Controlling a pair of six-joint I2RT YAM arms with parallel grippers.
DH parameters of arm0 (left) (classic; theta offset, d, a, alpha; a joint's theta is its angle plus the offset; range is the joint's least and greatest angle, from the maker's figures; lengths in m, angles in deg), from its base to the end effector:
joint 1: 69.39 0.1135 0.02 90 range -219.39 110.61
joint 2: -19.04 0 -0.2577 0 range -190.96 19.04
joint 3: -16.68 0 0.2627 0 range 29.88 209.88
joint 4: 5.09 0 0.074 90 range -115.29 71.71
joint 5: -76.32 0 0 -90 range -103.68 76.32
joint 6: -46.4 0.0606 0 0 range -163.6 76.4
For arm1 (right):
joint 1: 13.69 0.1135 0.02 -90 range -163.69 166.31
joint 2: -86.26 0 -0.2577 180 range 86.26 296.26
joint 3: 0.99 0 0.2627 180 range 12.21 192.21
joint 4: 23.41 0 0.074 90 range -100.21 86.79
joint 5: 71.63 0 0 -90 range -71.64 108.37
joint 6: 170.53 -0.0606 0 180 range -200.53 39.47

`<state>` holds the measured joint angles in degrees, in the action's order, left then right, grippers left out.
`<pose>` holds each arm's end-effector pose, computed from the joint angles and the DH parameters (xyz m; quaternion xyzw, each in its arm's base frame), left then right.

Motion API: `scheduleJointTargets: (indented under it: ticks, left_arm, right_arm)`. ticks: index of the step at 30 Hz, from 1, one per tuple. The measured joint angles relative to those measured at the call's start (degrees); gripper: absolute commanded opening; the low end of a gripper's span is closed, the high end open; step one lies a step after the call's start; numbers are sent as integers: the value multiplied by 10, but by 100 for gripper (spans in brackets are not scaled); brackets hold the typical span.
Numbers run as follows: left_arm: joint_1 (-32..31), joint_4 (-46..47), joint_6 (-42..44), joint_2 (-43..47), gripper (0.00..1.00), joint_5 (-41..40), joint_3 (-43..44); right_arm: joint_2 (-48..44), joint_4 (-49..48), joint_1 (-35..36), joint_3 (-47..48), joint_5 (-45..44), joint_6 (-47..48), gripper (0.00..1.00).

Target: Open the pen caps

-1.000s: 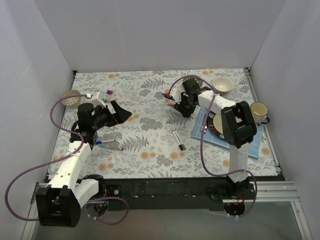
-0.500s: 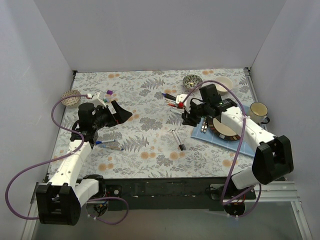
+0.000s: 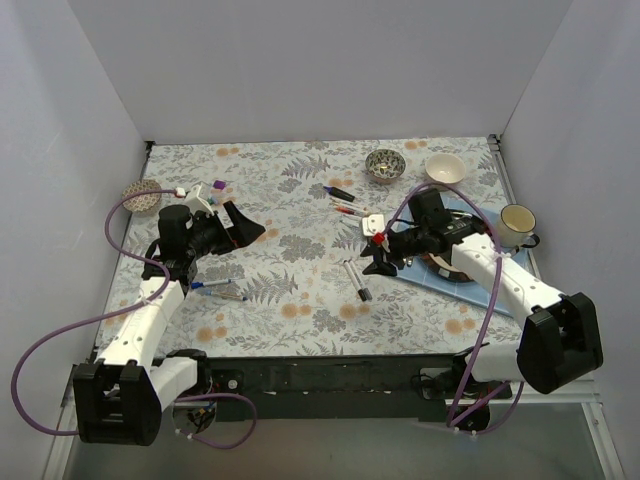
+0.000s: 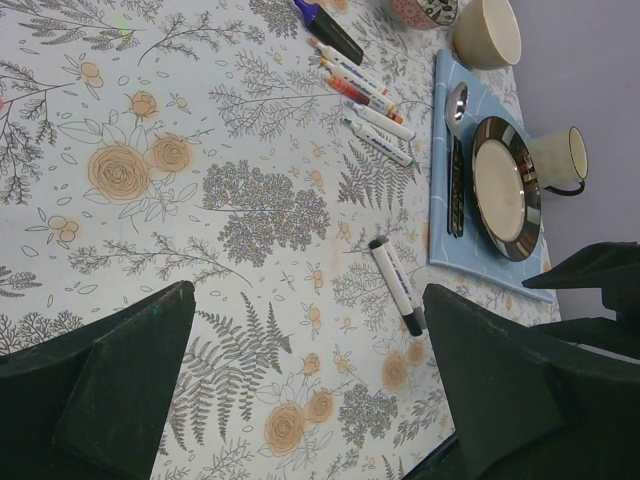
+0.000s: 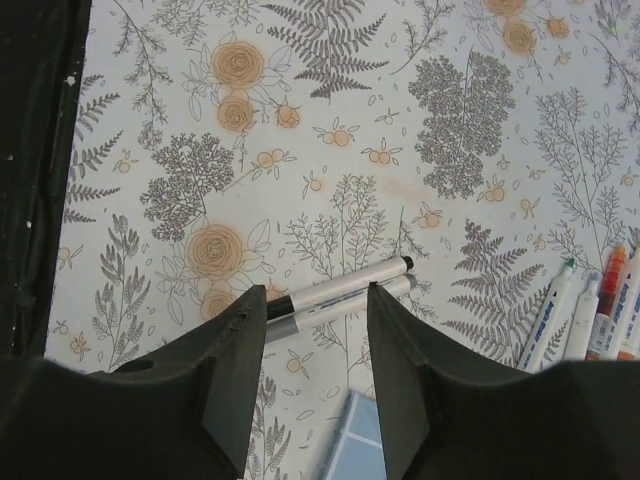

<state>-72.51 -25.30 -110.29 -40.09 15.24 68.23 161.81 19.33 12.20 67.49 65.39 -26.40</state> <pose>0.2586 -0.0434 0.2408 -0.3271 0.7727 -0.4616 0.2879 0.2423 0.1669 0.2426 -0.6586 0.5715 0.2864 0.3969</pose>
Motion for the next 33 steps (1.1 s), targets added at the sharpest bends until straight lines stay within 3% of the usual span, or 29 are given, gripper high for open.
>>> scheduleJointTargets:
  ticks: [22,33]
  left_arm:
    - [0,0,0,-4,98,3,0]
    - [0,0,0,-3,98,5,0]
  right_arm:
    - [1,47,0,-26,58,148,53]
    - [41,99,86,12,-64,200,54]
